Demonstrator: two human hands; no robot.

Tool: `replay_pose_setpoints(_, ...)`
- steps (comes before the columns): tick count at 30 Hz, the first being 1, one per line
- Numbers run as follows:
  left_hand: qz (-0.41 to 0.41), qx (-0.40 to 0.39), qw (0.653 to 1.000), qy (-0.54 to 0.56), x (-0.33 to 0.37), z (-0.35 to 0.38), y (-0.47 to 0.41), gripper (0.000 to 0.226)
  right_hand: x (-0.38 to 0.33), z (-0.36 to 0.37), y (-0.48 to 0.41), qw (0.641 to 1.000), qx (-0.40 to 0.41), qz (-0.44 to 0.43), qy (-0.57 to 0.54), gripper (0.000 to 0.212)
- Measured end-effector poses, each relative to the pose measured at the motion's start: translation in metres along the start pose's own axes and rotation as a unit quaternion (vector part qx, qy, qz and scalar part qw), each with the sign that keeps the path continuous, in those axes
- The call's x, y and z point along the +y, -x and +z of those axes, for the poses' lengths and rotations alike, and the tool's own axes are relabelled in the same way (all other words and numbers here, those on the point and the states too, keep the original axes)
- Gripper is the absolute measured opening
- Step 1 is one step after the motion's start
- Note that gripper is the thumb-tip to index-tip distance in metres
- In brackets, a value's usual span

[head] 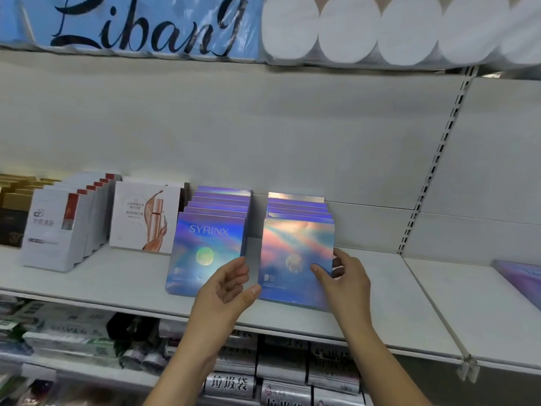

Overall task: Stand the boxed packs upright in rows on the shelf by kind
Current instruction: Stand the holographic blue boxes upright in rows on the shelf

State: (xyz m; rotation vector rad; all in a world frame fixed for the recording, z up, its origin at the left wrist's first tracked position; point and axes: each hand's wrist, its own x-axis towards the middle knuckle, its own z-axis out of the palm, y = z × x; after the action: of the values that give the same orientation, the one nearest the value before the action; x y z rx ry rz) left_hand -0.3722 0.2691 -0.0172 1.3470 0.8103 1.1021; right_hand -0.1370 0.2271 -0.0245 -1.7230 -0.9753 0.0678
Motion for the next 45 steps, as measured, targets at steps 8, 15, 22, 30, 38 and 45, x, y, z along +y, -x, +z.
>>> replay_pose_setpoints(8, -0.005, -0.004, 1.000, 0.004, -0.003, -0.007, 0.000, 0.060, -0.005, -0.003, 0.006, 0.998, -0.006, -0.014, 0.056, 0.038)
replay_pose_setpoints(15, 0.015, -0.029, 0.999, 0.015, 0.005, 0.001, 0.003, 0.047, -0.012, -0.010, 0.000, 0.993, -0.075, 0.007, 0.090, 0.046)
replay_pose_setpoints(22, 0.060, -0.152, 0.986, 0.039, 0.001, 0.060, 0.002, 0.059, -0.016, -0.084, 0.033, 0.990, -0.045, 0.056, -0.119, 0.058)
replay_pose_setpoints(30, 0.018, -0.302, 0.952, 0.040, -0.014, 0.203, 0.036, 0.046, 0.020, -0.225, 0.073, 0.986, 0.049, 0.104, -0.121, 0.052)
replay_pose_setpoints(38, -0.012, -0.345, 0.938, 0.031, -0.017, 0.367, 0.101, 0.039, 0.107, -0.373, 0.096, 0.978, 0.099, 0.127, -0.130, 0.047)
replay_pose_setpoints(45, -0.041, -0.343, 0.938, -0.002, -0.015, 0.499, 0.140, 0.030, 0.171, -0.500, 0.082, 0.976, 0.110, 0.140, -0.122, 0.044)
